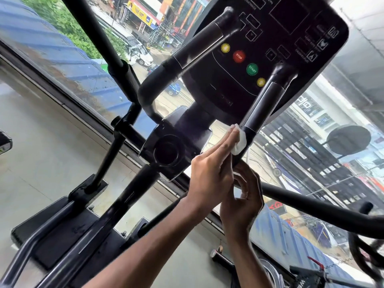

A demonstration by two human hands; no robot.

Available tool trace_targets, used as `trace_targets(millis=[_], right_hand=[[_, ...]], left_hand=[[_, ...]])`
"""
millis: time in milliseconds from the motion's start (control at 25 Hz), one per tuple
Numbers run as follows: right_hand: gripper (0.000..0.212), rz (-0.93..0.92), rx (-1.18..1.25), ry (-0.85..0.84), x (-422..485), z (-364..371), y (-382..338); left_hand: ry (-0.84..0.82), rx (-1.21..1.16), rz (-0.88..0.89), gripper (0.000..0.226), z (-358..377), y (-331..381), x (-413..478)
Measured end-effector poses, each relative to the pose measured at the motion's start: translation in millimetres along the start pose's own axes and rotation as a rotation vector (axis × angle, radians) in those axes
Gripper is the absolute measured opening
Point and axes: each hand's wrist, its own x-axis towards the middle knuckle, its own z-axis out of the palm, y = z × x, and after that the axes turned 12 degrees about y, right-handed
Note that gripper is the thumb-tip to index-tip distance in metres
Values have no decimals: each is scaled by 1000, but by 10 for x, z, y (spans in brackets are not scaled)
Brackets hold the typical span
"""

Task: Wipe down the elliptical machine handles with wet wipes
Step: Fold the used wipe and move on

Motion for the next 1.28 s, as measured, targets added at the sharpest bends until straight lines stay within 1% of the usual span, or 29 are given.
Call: trace_targets(millis=[80,240,360,440,520,600,720,840,960,1040,1160,1200,1280], right_hand=[[28,-9,21,-9,26,-1,-9],[24,25,13,-17,52,11,-57],[22,39,11,-26,62,11,-80],[23,49,27,-40,68,-11,-72],[24,39,26,-47,71,-20,-69],[25,29,18,-50,64,-26,-74],[24,23,37,-54,69,-27,-73],[26,11,4,-82,80,-74,-39],[26,25,23,-118,94,-100,-54],[25,50,54,-131,112,-101,-66],[25,84,64,-137,115,-96,-43],[26,90,64,-138,112,-101,-39],[27,97,71,-134,105,-100,-46]], left_hand=[[-15,8,-14,42,80,68,188],[-31,11,-130,34,276,248,704],[-63,6,-106,35,297,276,830],[-89,-19,-126,36,108,180,606],[-103,-82,-248,37,-148,31,213],[-84,-128,-362,35,-294,-128,-127],[-51,-99,-403,34,-261,-415,-355],[-74,-57,-389,38,-168,-652,-459],[-73,39,-404,28,-52,-861,-559],[-90,124,-435,26,73,-1030,-591],[-124,209,-558,34,226,-1235,-596],[-98,184,-622,34,253,-1220,-632],[5,71,-761,34,261,-981,-738]])
